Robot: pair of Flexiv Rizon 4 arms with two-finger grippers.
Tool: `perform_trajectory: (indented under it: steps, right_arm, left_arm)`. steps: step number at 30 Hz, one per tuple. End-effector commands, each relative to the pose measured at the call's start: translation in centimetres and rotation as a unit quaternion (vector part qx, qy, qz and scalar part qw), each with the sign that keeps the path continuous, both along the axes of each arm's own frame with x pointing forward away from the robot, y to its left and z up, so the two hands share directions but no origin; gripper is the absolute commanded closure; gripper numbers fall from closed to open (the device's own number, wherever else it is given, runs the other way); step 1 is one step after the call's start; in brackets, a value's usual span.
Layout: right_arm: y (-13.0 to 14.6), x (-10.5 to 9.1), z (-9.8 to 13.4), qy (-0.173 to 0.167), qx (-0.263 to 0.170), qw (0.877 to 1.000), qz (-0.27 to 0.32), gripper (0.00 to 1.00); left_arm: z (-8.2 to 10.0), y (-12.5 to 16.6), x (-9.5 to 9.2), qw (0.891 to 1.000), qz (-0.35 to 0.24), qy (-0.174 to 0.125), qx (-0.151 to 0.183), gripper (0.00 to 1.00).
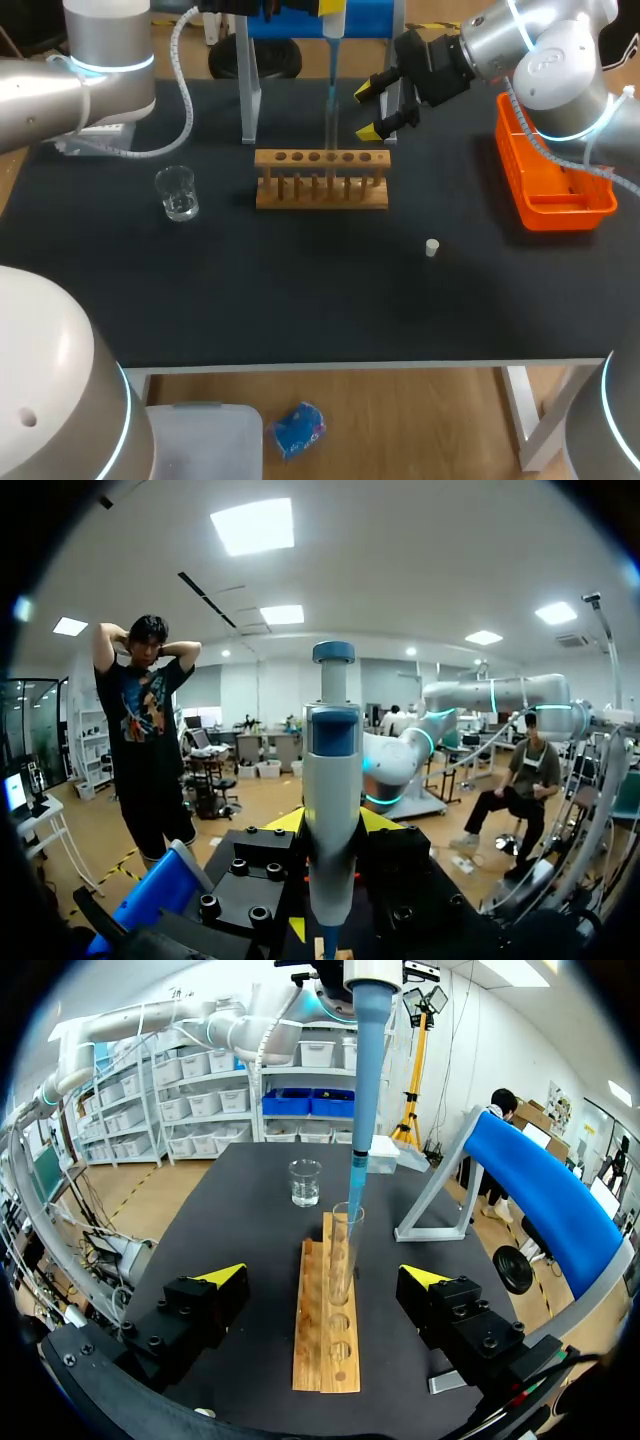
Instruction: Invert the test tube, pick up the pipette, mount the tip to pipette, aspirate from beaker and dispense into the tube, eject the tip, return the pipette, and cap with the stopper.
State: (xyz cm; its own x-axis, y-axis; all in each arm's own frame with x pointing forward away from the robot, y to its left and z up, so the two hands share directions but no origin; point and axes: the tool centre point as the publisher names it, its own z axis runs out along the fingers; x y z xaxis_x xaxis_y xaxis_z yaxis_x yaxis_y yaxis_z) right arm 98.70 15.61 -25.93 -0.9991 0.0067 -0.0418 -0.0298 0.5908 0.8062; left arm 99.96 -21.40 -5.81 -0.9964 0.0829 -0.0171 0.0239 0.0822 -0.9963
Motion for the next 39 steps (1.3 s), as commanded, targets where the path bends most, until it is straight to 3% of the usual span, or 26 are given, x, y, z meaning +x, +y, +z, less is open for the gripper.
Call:
perform_trajectory:
  steps: [1, 39]
  right_arm:
    - [0.0, 0.1, 0.0, 0.0, 0.0, 1.0, 0.001, 0.0]
    - [0.0, 0.1, 0.0, 0.0, 0.0, 1.0, 0.001, 0.0]
  left_arm:
    - [-0.4, -0.1, 0.4, 1.0, -0.004, 0.002, -0.002, 1.0]
    - [-2.9, -0.4, -0.1, 1.0, 0.004, 0.023, -0.008, 1.0]
